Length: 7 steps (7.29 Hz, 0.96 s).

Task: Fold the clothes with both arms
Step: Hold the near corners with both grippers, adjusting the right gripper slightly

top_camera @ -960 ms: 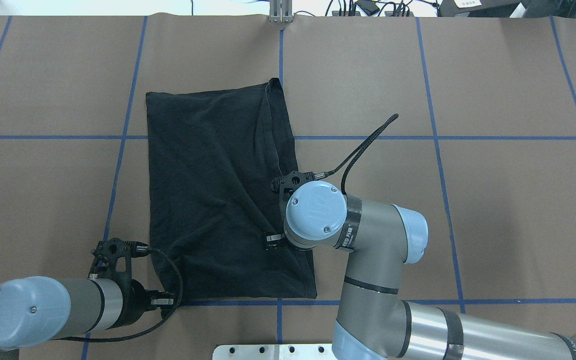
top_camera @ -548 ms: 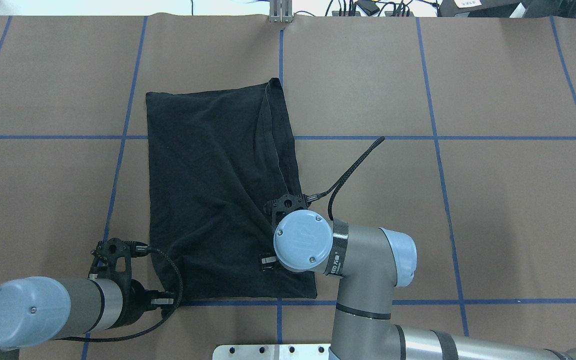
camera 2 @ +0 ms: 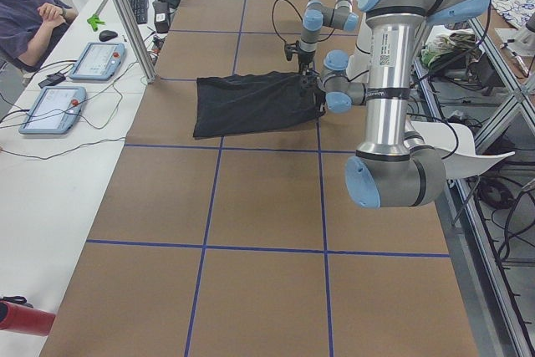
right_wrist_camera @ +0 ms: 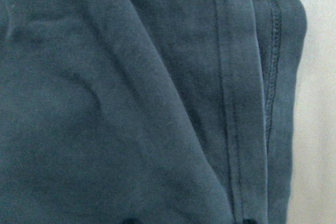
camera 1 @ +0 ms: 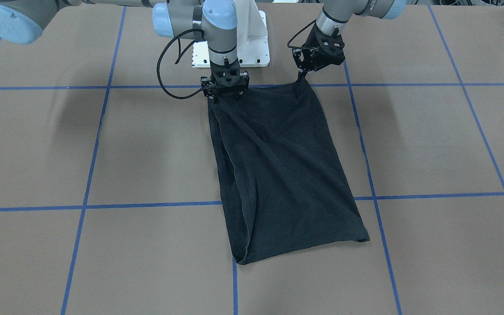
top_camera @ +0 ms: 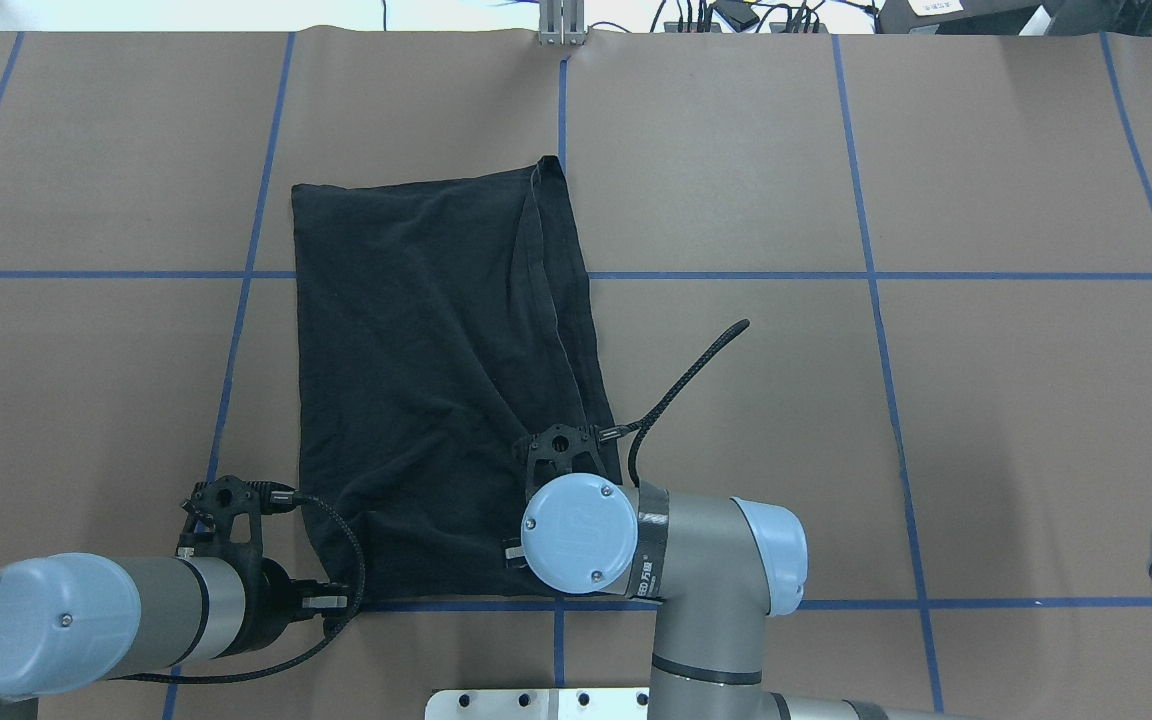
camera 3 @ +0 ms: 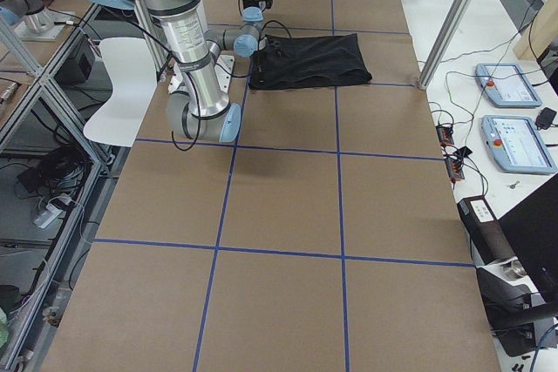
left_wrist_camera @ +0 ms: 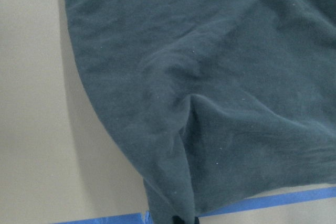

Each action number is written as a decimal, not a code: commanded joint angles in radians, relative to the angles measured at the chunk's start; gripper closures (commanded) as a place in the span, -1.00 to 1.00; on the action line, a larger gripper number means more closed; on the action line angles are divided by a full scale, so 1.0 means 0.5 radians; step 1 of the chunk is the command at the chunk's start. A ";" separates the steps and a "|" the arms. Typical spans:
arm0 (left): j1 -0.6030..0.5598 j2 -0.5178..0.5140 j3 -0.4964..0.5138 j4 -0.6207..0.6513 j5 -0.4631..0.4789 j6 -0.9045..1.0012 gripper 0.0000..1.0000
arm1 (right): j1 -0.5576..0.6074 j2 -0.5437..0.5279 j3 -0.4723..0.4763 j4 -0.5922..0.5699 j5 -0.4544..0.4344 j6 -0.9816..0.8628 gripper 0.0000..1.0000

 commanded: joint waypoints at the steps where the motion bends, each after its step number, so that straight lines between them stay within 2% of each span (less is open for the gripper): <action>1: 0.000 -0.002 -0.001 0.000 0.002 0.000 1.00 | -0.014 0.002 -0.016 -0.001 -0.030 0.017 -0.23; 2: 0.000 -0.002 -0.004 0.000 -0.001 0.000 1.00 | -0.011 0.002 -0.016 -0.001 -0.030 0.056 0.79; 3: 0.000 -0.002 -0.004 0.000 -0.001 0.000 1.00 | -0.011 0.002 -0.013 -0.001 -0.045 0.096 1.00; 7: 0.000 -0.005 -0.007 0.000 -0.001 0.000 1.00 | 0.035 0.005 0.063 -0.080 -0.036 0.100 1.00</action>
